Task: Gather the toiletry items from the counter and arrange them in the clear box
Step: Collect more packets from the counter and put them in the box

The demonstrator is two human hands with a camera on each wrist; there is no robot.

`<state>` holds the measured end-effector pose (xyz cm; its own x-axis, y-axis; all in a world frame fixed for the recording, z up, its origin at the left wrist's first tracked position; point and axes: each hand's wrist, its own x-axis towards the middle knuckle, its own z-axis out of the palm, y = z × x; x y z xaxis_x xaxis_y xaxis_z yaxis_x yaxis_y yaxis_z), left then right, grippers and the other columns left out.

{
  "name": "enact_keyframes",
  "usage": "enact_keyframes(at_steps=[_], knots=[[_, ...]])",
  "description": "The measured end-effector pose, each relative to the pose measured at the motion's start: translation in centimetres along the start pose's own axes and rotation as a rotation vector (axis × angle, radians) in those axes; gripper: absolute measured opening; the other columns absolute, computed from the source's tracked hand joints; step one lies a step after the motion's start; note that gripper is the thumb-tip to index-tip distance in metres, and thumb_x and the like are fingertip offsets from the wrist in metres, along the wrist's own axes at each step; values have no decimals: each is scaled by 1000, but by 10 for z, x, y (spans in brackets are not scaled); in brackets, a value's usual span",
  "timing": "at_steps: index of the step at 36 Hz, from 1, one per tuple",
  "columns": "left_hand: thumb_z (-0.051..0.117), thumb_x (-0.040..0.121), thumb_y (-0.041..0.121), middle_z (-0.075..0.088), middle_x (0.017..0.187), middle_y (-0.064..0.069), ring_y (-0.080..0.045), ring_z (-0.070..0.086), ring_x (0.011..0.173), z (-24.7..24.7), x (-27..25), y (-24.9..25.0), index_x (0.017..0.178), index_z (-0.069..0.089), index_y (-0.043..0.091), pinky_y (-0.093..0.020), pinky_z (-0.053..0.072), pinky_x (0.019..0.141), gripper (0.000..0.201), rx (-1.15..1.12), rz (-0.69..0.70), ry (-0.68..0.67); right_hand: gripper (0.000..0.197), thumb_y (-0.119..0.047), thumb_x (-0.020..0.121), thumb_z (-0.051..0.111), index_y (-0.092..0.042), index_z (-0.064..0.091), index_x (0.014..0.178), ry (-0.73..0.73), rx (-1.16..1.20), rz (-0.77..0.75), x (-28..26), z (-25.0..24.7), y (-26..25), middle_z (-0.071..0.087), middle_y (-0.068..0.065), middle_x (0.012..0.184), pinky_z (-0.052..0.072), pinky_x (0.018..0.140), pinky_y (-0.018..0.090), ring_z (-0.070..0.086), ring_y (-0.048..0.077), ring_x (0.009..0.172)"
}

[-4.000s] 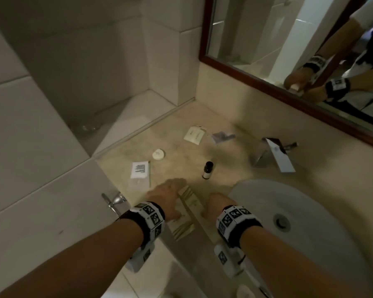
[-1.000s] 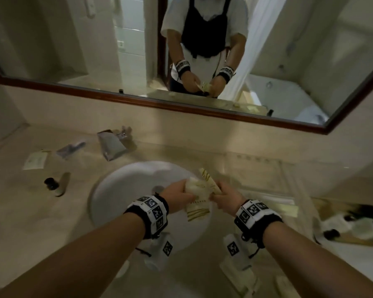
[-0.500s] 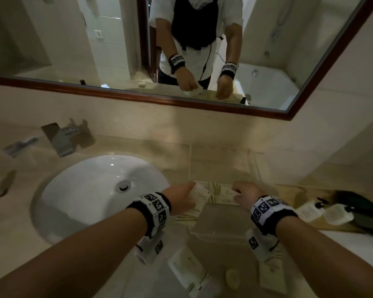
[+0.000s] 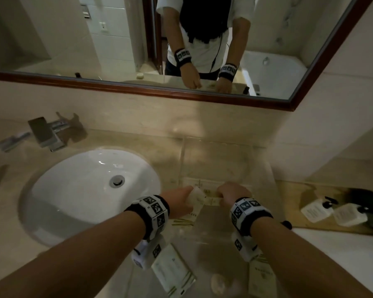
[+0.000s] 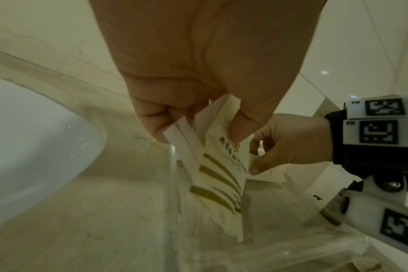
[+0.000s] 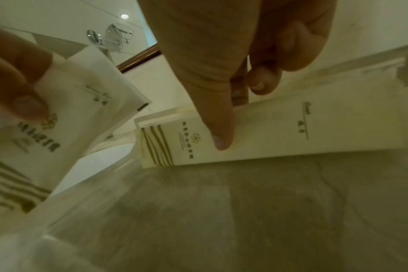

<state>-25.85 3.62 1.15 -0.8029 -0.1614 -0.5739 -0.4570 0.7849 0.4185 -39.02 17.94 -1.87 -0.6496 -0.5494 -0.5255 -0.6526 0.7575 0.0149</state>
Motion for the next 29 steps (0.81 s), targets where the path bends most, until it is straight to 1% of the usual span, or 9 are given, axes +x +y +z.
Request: enact_keyframes(at_steps=[6,9,14,16,18,21,24,26,29], knots=[[50,95,31,32,154,-7,-25,38,138,5,5,-1,153,15,19,-33,36,108,68,-20,-23,3,28,-8,93,43,-5,49,119,59,111,-4,2,10,12,47,15,124,42,79,32,54,28,99],[51,95,31,38,151,-7,-25,42,135,6,6,1,152,19,19,-33,38,107,66,-34,-25,18,29,-7,91,48,-6,45,120,121,181,10,-1,13,15,40,14,128,41,71,32,51,26,87],[57,89,29,58,130,-5,-24,57,114,7,8,1,137,42,24,-41,48,99,51,-201,-35,31,15,-24,94,48,-10,47,96,221,353,-65,-9,13,12,43,5,97,33,66,30,46,22,79],[59,88,27,61,125,-2,-22,59,112,7,9,0,134,46,24,-41,50,98,47,-277,-30,53,28,-34,96,45,-9,53,85,202,531,-97,-14,12,6,49,2,81,34,62,30,49,21,73],[61,88,27,63,121,0,-21,61,109,7,8,1,130,49,25,-41,52,96,44,-359,-23,76,32,-42,92,53,-12,62,89,138,718,-120,-19,11,-1,59,0,81,43,63,28,55,17,70],[66,83,29,66,110,3,-17,64,101,7,7,0,118,55,27,-37,54,91,37,-442,8,92,16,-33,80,71,-23,65,90,53,869,-174,-24,10,-12,67,-4,86,49,62,24,61,11,72],[74,71,43,67,113,4,-14,65,103,10,10,-7,122,56,29,-40,54,93,56,-448,32,137,16,-26,79,74,-31,60,72,41,921,-201,-28,8,-20,63,-13,69,47,56,17,58,0,59],[70,80,38,67,113,3,-15,64,102,8,6,-7,122,57,26,-36,53,92,45,-431,56,155,20,-29,81,72,-30,57,68,53,899,-156,-30,5,-22,59,-14,62,41,47,11,55,-2,51],[49,96,35,63,118,-2,-22,61,105,2,0,-13,126,53,19,-34,49,90,33,-398,-4,190,20,-28,86,66,-24,57,69,19,856,-65,-29,9,-21,57,-6,63,40,49,19,52,8,53]])
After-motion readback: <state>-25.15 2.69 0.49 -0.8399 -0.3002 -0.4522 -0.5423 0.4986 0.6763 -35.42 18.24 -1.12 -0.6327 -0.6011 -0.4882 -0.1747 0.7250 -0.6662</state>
